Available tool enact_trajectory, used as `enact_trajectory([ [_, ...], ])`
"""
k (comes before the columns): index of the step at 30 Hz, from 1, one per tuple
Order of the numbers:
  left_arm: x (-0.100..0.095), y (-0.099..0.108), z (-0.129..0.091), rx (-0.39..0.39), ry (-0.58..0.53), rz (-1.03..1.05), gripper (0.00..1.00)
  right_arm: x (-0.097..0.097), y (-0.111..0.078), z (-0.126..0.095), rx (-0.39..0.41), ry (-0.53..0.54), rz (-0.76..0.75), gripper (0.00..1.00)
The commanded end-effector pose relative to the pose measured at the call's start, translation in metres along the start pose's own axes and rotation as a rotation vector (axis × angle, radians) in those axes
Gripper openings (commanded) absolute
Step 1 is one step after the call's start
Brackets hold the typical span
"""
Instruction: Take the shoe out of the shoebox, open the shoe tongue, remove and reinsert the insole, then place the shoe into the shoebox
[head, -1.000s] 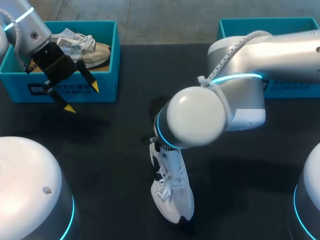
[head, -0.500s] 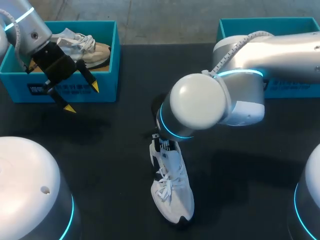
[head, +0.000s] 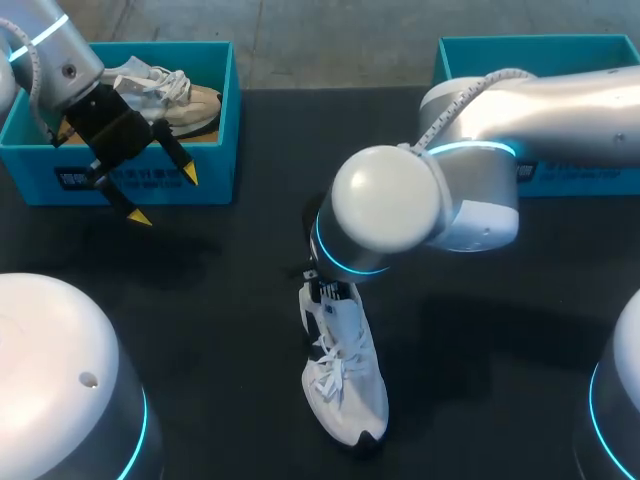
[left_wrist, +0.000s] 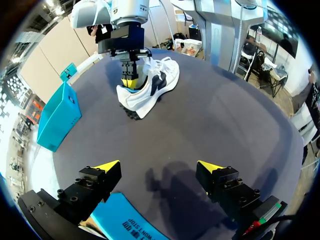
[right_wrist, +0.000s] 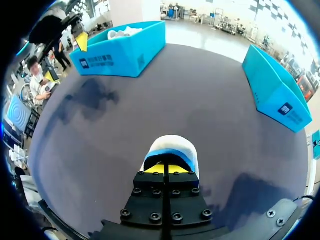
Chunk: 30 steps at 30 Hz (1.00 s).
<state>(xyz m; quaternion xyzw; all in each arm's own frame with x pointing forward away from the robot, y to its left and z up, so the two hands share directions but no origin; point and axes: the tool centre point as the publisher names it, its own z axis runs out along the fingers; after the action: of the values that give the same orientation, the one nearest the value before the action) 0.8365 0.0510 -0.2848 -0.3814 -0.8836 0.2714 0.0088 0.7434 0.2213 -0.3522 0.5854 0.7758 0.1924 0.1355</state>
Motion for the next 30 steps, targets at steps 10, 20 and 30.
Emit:
enact_trajectory([
  [10,0.000,0.001,-0.001,-0.001,0.005,0.000,1.00,-0.005,-0.006,0.021,0.010,-0.002,0.010,0.00],
  [20,0.000,0.001,-0.001,-0.001,0.005,0.000,1.00,-0.006,-0.005,0.032,0.013,0.002,0.013,0.00],
  [30,0.000,0.001,-0.001,-0.001,0.005,0.000,1.00,-0.006,-0.012,0.047,0.081,-0.006,0.007,0.00],
])
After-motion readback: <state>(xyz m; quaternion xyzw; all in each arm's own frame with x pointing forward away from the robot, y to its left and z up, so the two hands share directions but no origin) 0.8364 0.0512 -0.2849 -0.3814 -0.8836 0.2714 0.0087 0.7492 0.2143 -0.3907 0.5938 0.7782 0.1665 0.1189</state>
